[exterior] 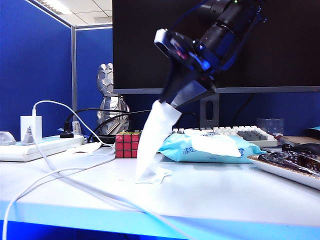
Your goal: Pull out a wet wipe from the sky blue wet wipes packet and place it on the table.
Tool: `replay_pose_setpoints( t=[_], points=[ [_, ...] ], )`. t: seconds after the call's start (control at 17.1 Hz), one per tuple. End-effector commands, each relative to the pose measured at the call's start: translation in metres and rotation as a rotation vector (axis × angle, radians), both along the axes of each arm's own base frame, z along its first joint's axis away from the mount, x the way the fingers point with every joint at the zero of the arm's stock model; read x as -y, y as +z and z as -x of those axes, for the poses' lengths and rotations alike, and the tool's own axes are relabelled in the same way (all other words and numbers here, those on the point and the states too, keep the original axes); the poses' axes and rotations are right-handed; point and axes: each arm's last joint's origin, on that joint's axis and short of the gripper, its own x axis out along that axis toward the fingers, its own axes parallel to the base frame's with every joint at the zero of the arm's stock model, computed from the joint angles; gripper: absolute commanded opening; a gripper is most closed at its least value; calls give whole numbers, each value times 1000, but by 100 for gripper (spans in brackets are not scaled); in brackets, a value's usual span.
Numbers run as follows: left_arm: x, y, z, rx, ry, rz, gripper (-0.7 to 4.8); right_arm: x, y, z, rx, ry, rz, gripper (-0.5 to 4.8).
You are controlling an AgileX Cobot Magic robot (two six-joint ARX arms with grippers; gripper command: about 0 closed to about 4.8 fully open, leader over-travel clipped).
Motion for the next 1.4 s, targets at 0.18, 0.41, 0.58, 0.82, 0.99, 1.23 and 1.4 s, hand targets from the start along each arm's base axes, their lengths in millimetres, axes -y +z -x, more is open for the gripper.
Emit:
replay_pose_setpoints(
  t=[0.18, 0.41, 0.58, 0.82, 0.99, 1.23, 1.4],
  points=[
    [0, -1, 0, -10, -4, 0, -1, -10, 13, 9, 1, 98, -115, 212],
    [0, -1, 0, -10, -3, 0, -1, -24, 21, 14, 79, 129, -135, 297],
    [0, -1, 0, -10, -4, 0, -1, -29, 22, 16, 98, 137, -135, 164],
    [0, -1, 0, -10, -4, 0, -1, -29, 22, 16, 98, 138, -138, 1],
    [0, -1, 0, -10, -4, 0, -1, -27, 36, 19, 149, 133, -171, 1],
    [0, -1, 0, -10, -4, 0, -1, -14, 114, 38, 354, 72, -254, 1],
    [0, -1, 0, -10, -4, 0, -1, 4, 183, 66, 529, 24, -354, 1]
  ],
)
